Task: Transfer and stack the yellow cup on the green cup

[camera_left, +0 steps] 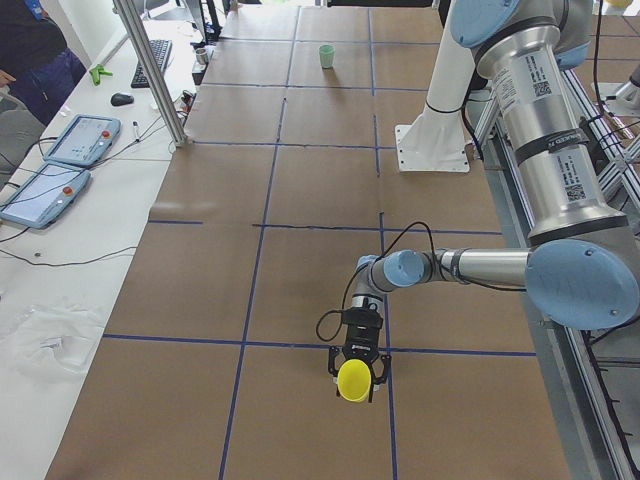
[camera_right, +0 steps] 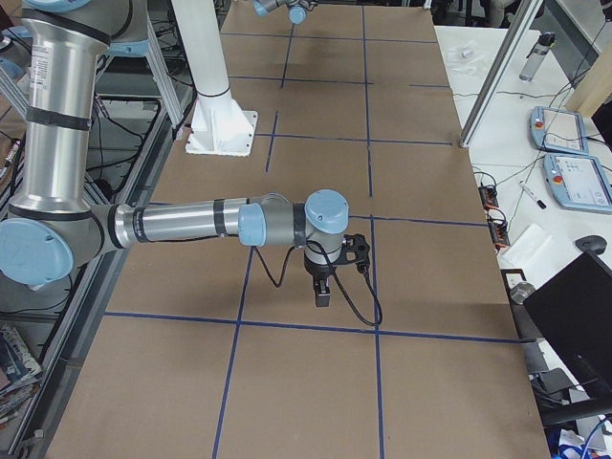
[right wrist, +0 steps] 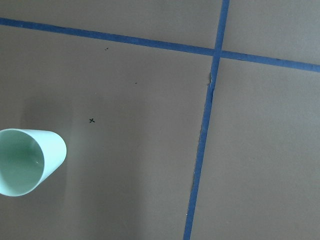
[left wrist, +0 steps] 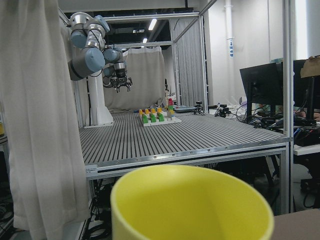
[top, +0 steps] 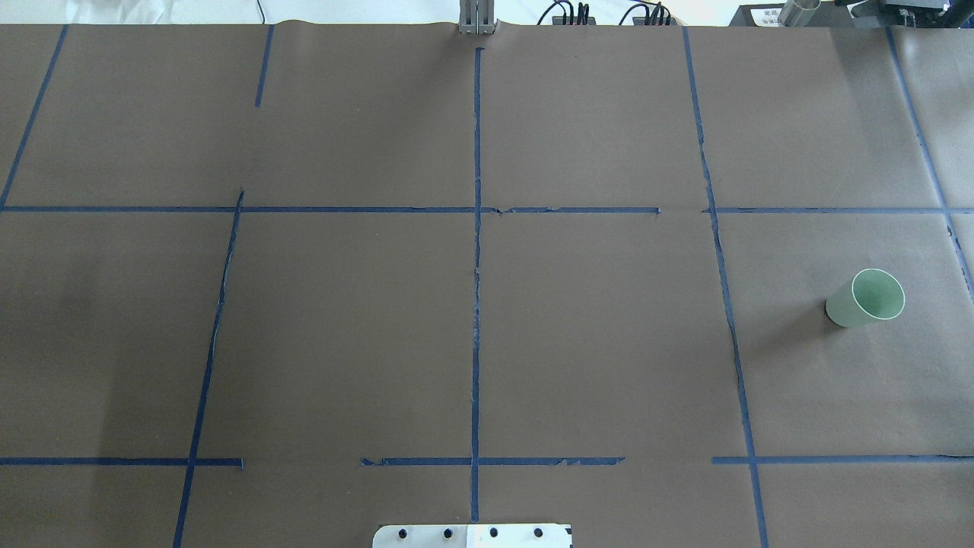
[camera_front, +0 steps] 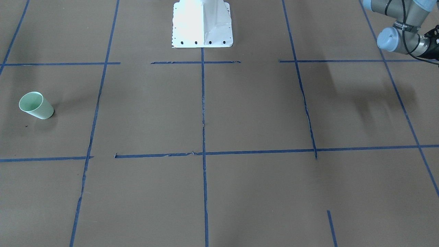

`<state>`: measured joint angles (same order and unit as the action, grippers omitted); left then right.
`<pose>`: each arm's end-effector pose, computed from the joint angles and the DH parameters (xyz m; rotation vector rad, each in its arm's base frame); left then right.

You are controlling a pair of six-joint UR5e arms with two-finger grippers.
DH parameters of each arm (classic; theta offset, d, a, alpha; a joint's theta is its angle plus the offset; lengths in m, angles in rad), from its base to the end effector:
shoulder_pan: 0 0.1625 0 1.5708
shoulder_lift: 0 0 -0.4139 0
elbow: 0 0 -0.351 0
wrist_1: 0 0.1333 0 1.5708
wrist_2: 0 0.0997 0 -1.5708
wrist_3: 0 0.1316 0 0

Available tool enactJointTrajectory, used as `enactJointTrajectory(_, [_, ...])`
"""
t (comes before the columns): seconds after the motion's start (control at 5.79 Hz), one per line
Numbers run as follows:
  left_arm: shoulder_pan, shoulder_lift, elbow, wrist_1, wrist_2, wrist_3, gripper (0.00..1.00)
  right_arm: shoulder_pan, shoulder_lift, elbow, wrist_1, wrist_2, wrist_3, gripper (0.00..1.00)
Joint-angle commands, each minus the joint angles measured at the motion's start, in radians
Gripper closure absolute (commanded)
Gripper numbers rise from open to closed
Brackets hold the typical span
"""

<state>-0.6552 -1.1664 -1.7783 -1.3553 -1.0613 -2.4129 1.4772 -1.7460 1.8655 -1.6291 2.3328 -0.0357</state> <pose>0.0594 -0.2947 0.7569 0.5817 -0.3838 -1.3369 0.0066 -0.3840 0.6171 0.0362 -0.7638 -0.1463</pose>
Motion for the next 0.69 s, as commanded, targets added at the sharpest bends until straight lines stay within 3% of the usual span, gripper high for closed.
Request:
enactJointTrajectory(0.0, [-0.192,-0.028,0.011,-0.196,0.063,0.293,0.5,0.0,-0.001,-0.006,0.0,-0.001,-0.001,0.0])
enactJointTrajectory(0.52, [-0.464,-0.107,0.049,-0.621,0.084,0.872,0.5,0.0,0.0,-0.009,0.0,-0.001,-0.001,0.0])
